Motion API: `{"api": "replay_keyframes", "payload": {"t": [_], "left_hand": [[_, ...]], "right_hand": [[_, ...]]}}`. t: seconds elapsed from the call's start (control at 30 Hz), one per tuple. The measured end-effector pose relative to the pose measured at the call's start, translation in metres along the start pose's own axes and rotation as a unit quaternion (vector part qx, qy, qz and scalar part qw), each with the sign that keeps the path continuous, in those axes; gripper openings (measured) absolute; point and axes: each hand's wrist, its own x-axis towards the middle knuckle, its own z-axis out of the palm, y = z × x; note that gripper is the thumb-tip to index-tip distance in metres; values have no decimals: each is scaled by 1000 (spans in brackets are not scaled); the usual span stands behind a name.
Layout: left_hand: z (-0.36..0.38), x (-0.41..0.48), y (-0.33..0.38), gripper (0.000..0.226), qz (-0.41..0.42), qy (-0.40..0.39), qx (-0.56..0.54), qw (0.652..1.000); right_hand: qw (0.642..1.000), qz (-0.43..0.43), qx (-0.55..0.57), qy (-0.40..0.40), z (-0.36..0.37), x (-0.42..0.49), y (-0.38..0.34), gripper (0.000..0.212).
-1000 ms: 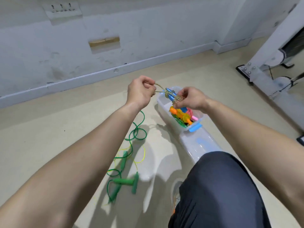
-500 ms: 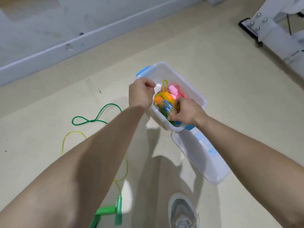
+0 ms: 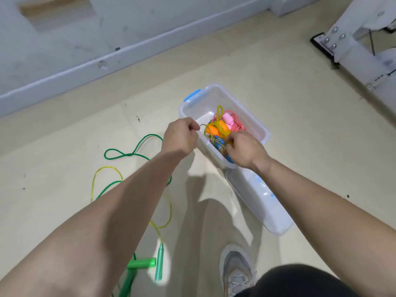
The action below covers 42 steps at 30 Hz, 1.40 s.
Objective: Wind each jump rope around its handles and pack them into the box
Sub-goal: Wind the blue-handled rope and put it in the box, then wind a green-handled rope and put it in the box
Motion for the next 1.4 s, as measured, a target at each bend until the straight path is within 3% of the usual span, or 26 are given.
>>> {"api": "replay_keyframes", "payload": {"t": [0.3,0.4,0.53,0.8,1.1,1.27,1.4], "left_hand": [[-105,-100,5,19,-26,-15,25,999],[-141,-136,-8,18,-23,-3,37,999],[-166,-171,-36,16,-57,19,32,998],[-151,-233,-147,14,-172,-19,11,985],[-67,-268,-248,12,-247,-141,35,958],[-22,-267,-269,40,-161,-190,149,957],[0,-267,-277,33,-107,-207,226,946]], "right_hand": [[975,-146,-120,-117,-90,-71,-132,27],[954,-186,-201,-122,-100,-95,-171,30],[942,-216,-229,-119,-89,-111,-211,32],[933,-244,-190,-185,36,-115,-249,28],[911,-197,-166,-323,209,-128,-203,35],[904,-187,-159,-349,270,-139,-167,35],[931,-159,-122,-304,289,-143,-147,24]]}}
